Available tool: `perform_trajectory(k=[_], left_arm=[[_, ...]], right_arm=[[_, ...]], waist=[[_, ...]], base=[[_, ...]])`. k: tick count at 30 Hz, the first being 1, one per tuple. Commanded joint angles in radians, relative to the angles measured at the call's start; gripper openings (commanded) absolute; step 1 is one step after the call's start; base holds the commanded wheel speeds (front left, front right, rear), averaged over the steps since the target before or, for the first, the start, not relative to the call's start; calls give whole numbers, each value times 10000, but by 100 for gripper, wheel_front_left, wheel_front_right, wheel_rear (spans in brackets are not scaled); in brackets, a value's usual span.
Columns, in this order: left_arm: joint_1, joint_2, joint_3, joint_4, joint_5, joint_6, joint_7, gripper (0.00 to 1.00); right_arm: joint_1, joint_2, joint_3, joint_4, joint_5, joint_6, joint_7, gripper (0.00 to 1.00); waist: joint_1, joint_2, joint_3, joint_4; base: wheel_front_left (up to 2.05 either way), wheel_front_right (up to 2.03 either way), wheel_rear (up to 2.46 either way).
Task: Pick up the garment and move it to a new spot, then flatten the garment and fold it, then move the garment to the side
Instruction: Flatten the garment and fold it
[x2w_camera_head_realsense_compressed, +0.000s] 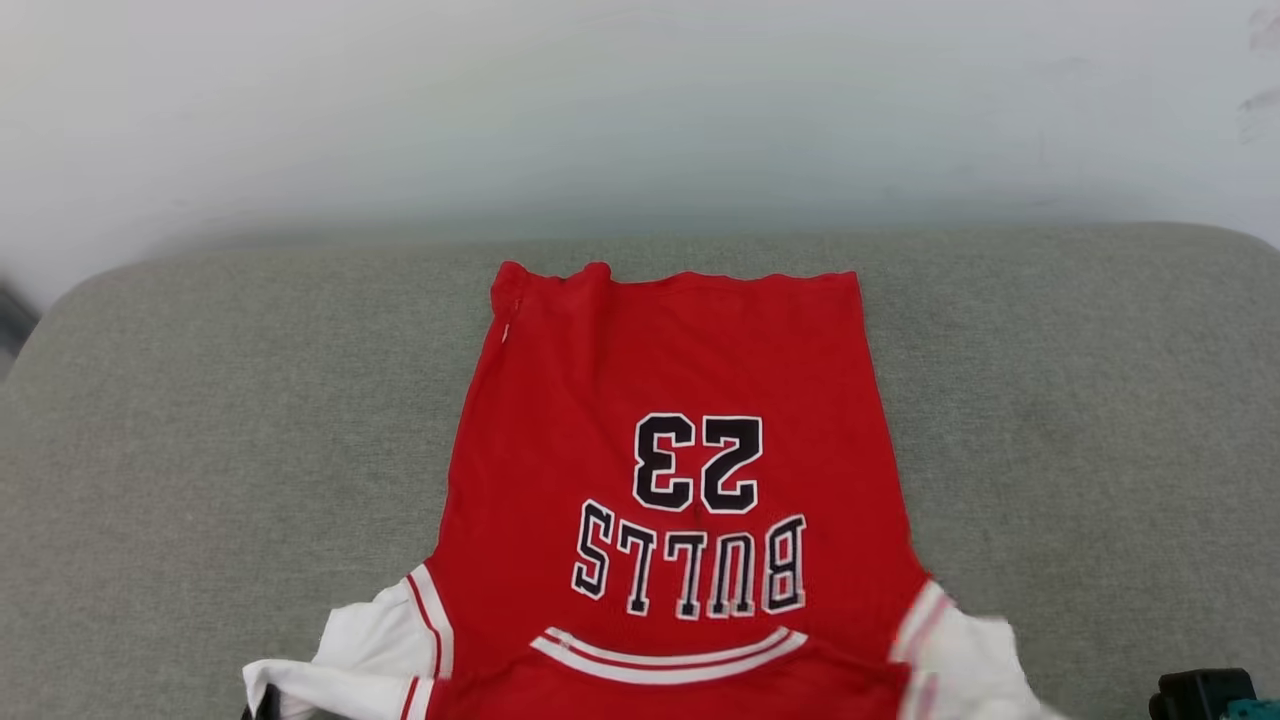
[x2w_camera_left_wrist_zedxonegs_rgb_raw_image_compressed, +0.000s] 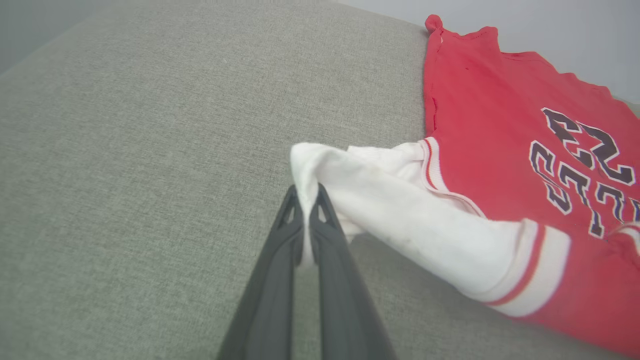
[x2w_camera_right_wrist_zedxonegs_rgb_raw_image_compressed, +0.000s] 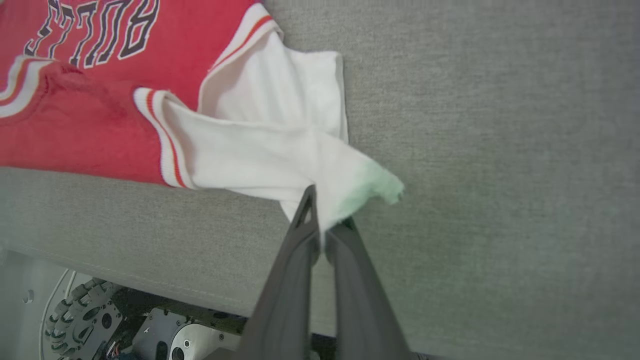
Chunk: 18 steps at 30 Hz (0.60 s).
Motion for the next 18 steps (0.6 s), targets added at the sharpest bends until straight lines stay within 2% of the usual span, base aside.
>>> perform_trajectory(k=[1,7,11,14,15,18], left_arm=[[22,-39,-57,-77,104,-10,-42,0],[-376,-55,-335,-521,443,-48,-174,0],[-724,-77,-429,-996,706,67,-230,0],[-1158,-126,-625,-1428,985,74,-247,0],[-1753,-251,-865,-1740,1299,3,-282,0],[-2383,-464,-1143,-1919,1584,-117,-353,0]], right_arm=[[258,215,-144,-284,-48,-12,204,100],[-257,625,-1133,-1178,-60,-11,-69,100],[-1749,739,-2038,-1066,-152,-11,-539,100],[-3327,593,-2389,-265,-21,-11,-510,100],[-5064,251,-2354,790,167,-9,-176,100],[-6702,-133,-2226,1902,288,-11,459,100]], waist=[[3,0,-40,62],[3,0,87,233],[3,0,528,383],[3,0,1075,631],[3,0,1694,1041],[3,0,2349,1485]], base=[[0,0,0],[0,0,0],[0,0,0],[0,0,0],[0,0,0],[0,0,0]])
